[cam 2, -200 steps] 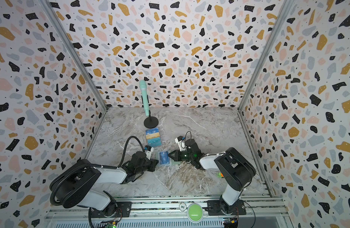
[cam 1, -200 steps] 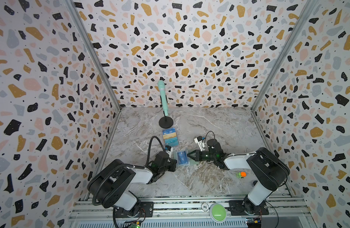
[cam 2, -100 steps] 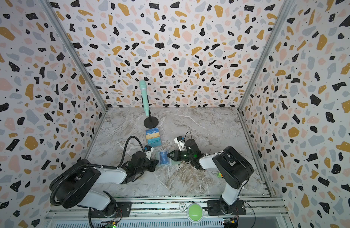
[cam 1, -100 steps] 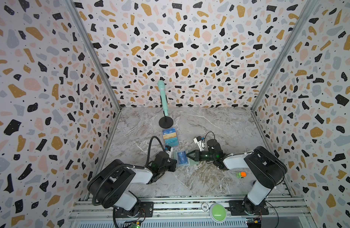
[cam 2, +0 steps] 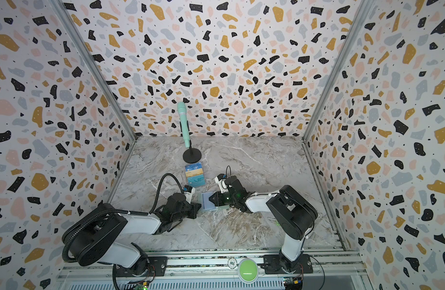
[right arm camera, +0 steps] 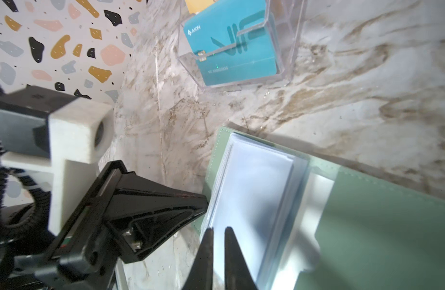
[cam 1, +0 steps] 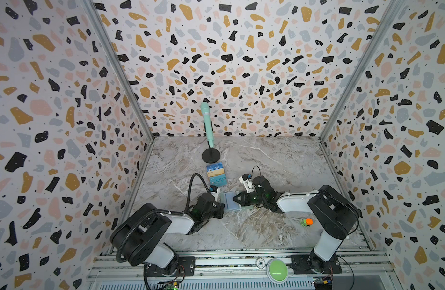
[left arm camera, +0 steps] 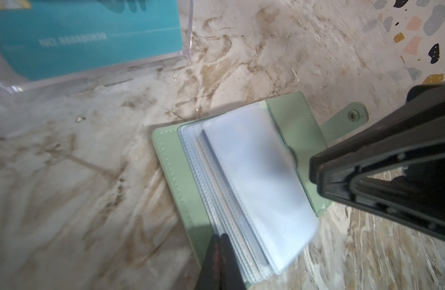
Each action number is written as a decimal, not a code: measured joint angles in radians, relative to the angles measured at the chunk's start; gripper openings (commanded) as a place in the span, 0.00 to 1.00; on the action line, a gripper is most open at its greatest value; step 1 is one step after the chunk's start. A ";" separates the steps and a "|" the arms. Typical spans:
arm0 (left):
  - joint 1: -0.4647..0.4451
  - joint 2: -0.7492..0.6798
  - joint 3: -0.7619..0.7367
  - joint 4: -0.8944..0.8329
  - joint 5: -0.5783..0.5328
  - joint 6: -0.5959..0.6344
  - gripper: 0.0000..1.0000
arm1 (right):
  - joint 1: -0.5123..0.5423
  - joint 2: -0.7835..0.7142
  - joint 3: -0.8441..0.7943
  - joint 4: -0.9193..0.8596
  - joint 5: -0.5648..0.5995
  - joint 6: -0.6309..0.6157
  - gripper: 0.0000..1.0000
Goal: Take the credit cards out of the card holder
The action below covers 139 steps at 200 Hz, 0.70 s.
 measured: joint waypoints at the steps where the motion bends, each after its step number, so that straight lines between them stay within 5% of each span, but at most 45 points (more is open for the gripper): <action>1: 0.000 0.000 0.000 0.000 0.000 0.000 0.05 | 0.000 0.000 0.000 -0.001 0.001 -0.001 0.17; 57: 0.000 -0.005 -0.002 -0.003 -0.001 0.000 0.05 | 0.012 0.001 0.025 -0.093 0.069 -0.048 0.28; 139: 0.000 -0.005 -0.004 -0.002 -0.002 0.000 0.05 | 0.146 -0.017 0.118 -0.259 0.326 -0.177 0.61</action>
